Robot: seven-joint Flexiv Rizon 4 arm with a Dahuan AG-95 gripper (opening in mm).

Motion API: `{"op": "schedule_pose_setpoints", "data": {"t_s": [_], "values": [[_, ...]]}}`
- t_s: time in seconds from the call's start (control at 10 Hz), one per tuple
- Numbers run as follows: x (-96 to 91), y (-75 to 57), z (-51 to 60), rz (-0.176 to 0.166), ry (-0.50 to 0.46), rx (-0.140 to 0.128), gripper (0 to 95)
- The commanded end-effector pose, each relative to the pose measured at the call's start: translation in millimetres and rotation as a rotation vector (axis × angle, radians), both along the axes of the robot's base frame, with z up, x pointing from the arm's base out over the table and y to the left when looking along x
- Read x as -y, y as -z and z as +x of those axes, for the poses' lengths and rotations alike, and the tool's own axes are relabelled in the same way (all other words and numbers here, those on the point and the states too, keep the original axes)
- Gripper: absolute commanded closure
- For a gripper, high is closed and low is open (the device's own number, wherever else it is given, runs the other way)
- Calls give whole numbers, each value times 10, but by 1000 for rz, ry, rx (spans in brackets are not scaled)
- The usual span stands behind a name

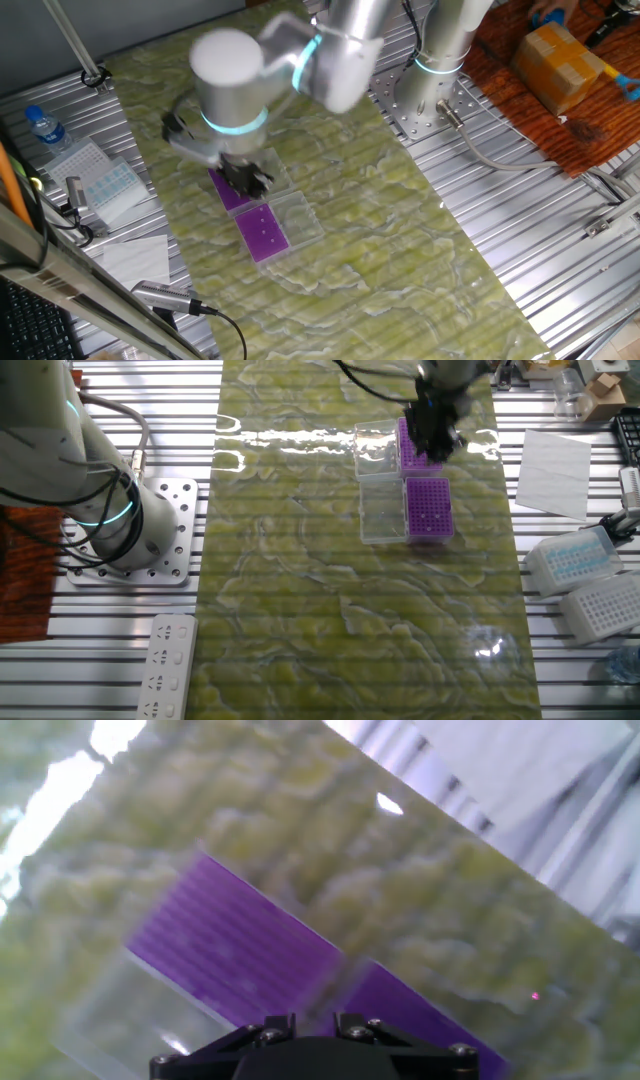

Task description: Transfer all small pipette tips from one holder to another

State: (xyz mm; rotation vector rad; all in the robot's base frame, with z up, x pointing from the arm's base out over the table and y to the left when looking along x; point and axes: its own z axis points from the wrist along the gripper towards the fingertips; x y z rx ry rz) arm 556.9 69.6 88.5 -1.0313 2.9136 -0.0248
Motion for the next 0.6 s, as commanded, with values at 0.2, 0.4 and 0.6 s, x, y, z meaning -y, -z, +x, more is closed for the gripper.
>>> {"op": "schedule_pose_setpoints", "data": {"t_s": [0.2,0.4,0.6], "values": [[309,93,19,-9,-58,3,760],[350,117,10,-12,-74,3,760],[488,216,-38,-25,-131,4,760]]}}
